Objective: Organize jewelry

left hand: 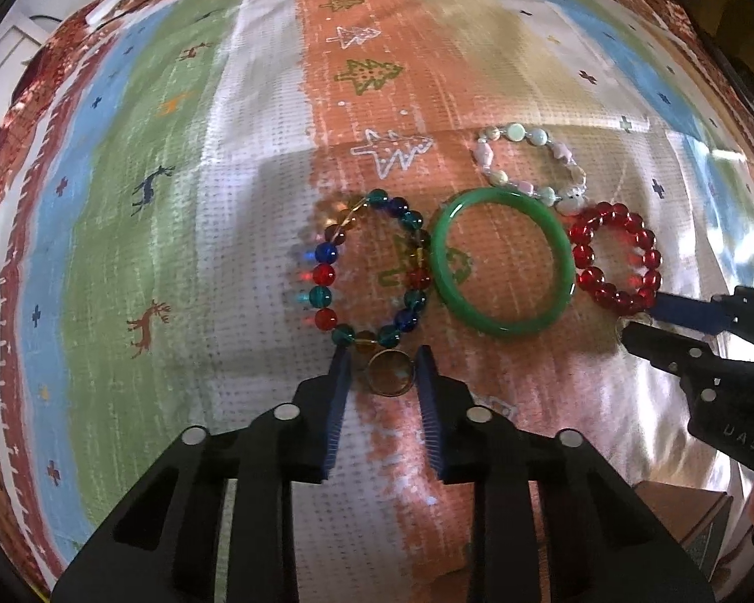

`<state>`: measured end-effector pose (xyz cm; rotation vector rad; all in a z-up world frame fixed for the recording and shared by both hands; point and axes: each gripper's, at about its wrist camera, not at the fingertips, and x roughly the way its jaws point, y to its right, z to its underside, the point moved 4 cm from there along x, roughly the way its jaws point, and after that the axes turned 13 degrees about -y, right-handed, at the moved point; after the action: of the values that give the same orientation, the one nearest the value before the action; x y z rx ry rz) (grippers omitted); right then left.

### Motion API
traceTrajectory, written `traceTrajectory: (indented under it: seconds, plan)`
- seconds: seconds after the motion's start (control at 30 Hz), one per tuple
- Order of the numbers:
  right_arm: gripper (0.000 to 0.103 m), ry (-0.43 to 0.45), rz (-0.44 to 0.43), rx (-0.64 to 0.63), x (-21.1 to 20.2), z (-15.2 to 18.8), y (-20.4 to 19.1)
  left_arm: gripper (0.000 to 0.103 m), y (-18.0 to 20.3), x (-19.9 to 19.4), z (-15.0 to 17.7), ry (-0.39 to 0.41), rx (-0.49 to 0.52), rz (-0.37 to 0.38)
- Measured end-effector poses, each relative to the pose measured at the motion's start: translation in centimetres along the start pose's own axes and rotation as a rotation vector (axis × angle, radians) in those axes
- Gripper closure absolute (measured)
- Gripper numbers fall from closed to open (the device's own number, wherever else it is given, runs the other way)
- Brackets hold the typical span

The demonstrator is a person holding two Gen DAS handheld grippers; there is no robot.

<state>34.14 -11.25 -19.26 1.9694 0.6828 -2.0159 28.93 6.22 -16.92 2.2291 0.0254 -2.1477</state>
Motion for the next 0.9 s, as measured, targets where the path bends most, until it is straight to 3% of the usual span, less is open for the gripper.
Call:
traceTrajectory:
  seconds: [0.13,0.33,0.9]
  plan:
    - [0.084,-0.003,-0.010,-0.013,0.0,0.3,-0.1,0.083,-0.2,-0.2,0.2,-0.001,0.005,0.006]
    - [0.092,-0.002,-0.013,-0.038,-0.3,0.5,-0.3,0.083,-0.7,-0.7,0.1,0.005,-0.004,0.032]
    - [0.093,0.105,0.006,-0.084,-3.5,2.1,-2.1,0.083,-0.2,-4.2,1.5,0.084,-0.023,0.079]
